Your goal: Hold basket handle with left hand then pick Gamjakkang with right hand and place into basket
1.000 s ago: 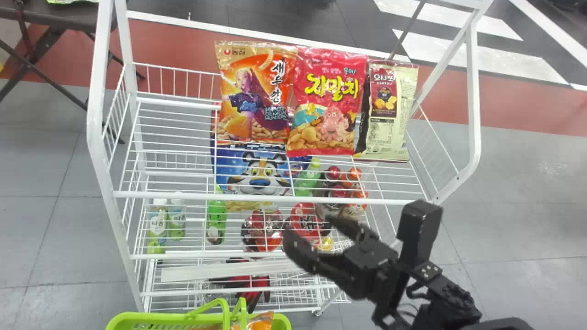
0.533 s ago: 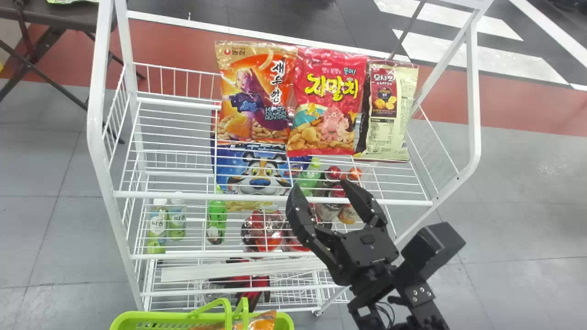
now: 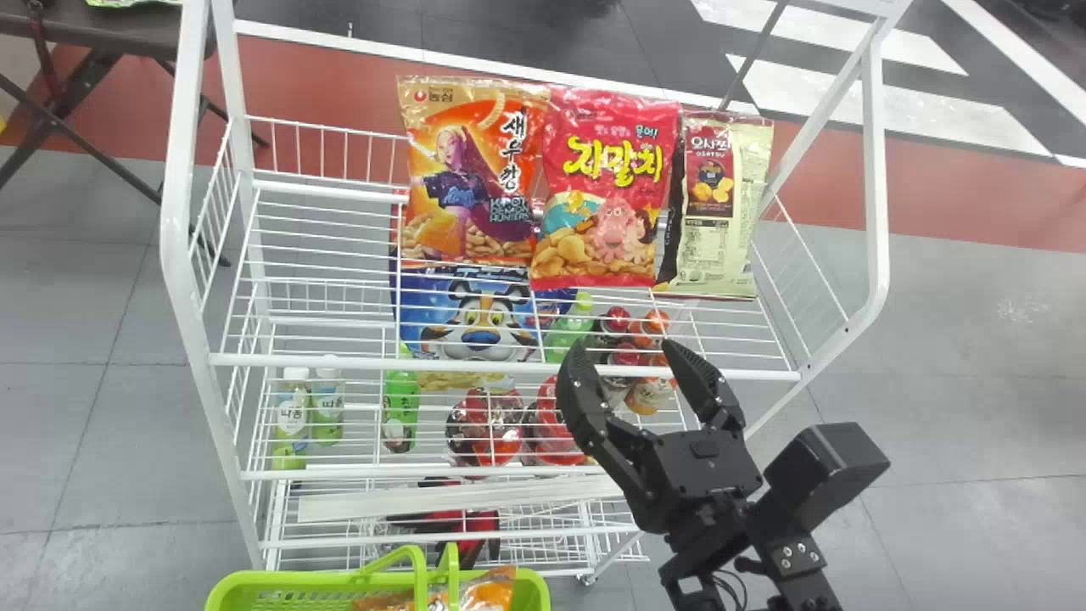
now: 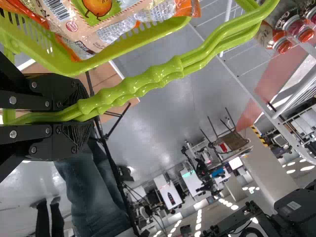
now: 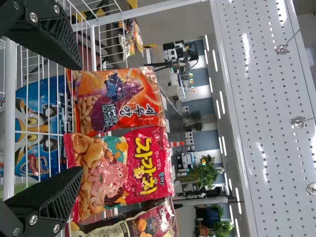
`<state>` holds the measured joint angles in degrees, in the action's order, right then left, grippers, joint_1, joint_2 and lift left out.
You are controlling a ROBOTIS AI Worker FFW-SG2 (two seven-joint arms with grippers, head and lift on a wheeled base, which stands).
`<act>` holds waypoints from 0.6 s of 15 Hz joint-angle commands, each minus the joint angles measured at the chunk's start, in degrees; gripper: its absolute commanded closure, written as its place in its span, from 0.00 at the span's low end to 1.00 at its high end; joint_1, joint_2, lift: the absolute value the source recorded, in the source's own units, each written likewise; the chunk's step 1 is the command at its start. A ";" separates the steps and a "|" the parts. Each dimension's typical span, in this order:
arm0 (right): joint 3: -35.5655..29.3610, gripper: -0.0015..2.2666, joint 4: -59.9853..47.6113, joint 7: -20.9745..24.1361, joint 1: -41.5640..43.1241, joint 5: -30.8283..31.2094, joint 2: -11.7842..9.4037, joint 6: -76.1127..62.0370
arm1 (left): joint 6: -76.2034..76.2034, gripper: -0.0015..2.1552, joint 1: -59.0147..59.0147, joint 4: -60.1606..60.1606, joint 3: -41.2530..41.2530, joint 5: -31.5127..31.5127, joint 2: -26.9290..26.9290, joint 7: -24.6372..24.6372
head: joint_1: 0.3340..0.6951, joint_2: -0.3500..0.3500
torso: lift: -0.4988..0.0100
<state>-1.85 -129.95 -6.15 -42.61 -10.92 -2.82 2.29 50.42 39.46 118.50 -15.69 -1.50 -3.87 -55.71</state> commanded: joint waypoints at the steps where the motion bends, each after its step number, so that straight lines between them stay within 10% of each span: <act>1: 0.00 0.04 -0.04 0.00 -0.01 0.28 -0.08 0.14 | -0.01 0.99 0.09 0.07 -0.04 0.09 -0.09 -0.10 | 1.00 0.00 | 0.94; 9: 0.18 0.05 0.05 0.00 0.16 0.37 0.01 -0.22 | 1.05 0.99 0.26 0.60 -0.48 0.97 -0.17 0.08 | 1.00 0.00 | 0.94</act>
<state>-1.67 -129.97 -6.15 -42.45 -10.51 -2.82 2.10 51.38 39.73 118.97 -16.13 -0.54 -3.99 -55.53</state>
